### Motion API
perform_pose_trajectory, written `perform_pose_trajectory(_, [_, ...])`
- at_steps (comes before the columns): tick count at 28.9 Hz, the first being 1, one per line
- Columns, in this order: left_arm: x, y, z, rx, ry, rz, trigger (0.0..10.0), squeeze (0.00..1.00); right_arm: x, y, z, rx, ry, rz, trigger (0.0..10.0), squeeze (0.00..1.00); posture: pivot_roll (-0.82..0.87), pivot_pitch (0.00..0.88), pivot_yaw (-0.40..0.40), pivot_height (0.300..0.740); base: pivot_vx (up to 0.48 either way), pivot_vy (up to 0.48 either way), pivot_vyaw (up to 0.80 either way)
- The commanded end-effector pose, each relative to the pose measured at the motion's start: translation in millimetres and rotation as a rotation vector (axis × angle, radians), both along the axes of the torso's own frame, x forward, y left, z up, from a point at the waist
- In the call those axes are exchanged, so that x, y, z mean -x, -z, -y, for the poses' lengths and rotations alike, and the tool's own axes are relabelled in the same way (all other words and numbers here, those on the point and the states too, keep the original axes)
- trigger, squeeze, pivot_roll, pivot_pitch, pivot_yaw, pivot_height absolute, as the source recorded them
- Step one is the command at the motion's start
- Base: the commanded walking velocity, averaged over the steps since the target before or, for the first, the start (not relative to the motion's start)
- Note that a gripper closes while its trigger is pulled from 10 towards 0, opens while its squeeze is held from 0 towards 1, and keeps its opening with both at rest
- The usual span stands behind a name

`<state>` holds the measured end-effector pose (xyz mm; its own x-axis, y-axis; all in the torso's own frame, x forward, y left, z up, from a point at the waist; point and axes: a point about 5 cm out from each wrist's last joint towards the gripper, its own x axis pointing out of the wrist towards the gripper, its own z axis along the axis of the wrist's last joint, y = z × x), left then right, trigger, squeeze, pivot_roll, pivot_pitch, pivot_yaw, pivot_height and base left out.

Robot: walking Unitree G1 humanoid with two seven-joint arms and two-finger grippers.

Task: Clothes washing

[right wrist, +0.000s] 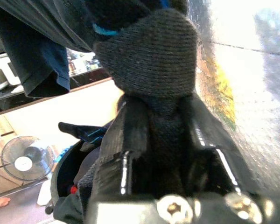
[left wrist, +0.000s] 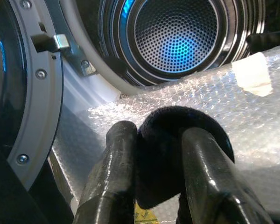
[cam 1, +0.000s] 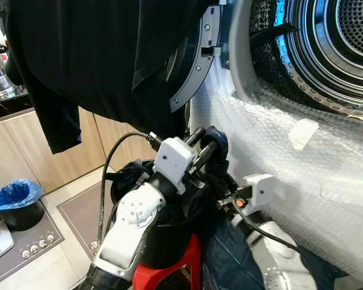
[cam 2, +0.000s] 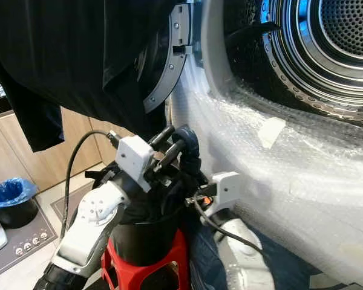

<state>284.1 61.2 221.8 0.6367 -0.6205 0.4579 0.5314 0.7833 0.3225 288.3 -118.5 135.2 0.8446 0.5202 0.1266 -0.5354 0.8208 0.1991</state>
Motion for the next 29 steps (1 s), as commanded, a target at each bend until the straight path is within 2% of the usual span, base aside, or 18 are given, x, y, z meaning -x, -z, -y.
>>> perform_pose_trajectory(1, [7.2,-5,2.4,-0.01,0.024,0.041,10.0,1.0,-1.0,-6,1.6,-0.019,-0.039,0.024,0.0,0.0,-0.05,0.0,0.01,0.74,0.0,0.0,0.0])
perform_pose_trajectory(6, [24.0,1,-2.2,-0.034,0.065,0.033,10.0,1.0,-2.7,-9,11.9,0.055,-0.144,0.042,0.0,0.0,-0.04,0.0,0.005,0.74,0.0,0.0,0.0])
perform_pose_trajectory(10, [30.4,-1,-5.5,-0.027,0.075,0.022,10.0,1.0,-3.0,-7,18.9,0.103,-0.216,0.033,0.0,0.0,-0.03,0.0,0.0,0.74,0.0,0.0,0.0])
perform_pose_trajectory(12, [38.8,2,-6.4,-0.072,0.092,-0.001,10.0,1.0,3.5,-5,26.1,0.153,-0.346,-0.001,0.0,0.0,-0.02,0.0,-0.005,0.74,0.0,0.0,0.0])
perform_pose_trajectory(14, [40.8,3,-6.5,-0.085,0.097,-0.006,10.0,1.0,4.7,-5,27.8,0.165,-0.365,-0.002,0.0,0.0,-0.02,0.0,-0.005,0.74,0.0,0.0,0.0])
perform_pose_trajectory(15, [46.6,7,-8.0,-0.121,0.128,-0.048,10.0,0.0,4.2,-5,35.8,0.191,-0.399,-0.019,0.0,0.0,-0.01,0.0,-0.014,0.74,0.0,0.0,0.0])
perform_pose_trajectory(19, [53.4,11,-13.5,-0.156,0.155,-0.104,10.0,0.0,0.6,-7,46.7,0.23,-0.424,-0.027,0.0,0.0,0.0,0.0,-0.018,0.74,0.0,0.0,0.0])
perform_pose_trajectory(20, [57.4,15,-18.9,-0.179,0.181,-0.176,10.0,0.0,-2.0,-12,52.7,0.232,-0.45,-0.035,0.0,0.0,0.01,0.0,-0.022,0.74,0.0,0.0,0.0])
perform_pose_trajectory(23, [62.4,22,-27.3,-0.194,0.196,-0.276,10.0,0.0,-9.1,-26,62.2,0.24,-0.469,-0.018,0.0,0.0,0.02,0.0,-0.03,0.74,0.0,0.0,0.0])
perform_pose_trajectory(26, [66.0,22,-29.6,-0.178,0.201,-0.308,10.0,0.0,-14.0,-38,68.5,0.235,-0.483,-0.002,0.0,0.0,0.03,0.0,-0.036,0.74,0.0,0.0,0.0])
perform_pose_trajectory(27, [68.7,22,-30.6,-0.181,0.189,-0.311,10.0,0.0,-16.2,-45,72.9,0.241,-0.5,0.003,2.1,0.0,0.03,0.0,-0.037,0.74,0.0,0.0,0.0])
perform_pose_trajectory(29, [71.1,22,-31.1,-0.188,0.177,-0.324,10.0,0.0,-18.2,-52,77.6,0.258,-0.513,0.015,2.1,0.0,0.04,0.0,-0.041,0.74,0.0,0.0,0.0])
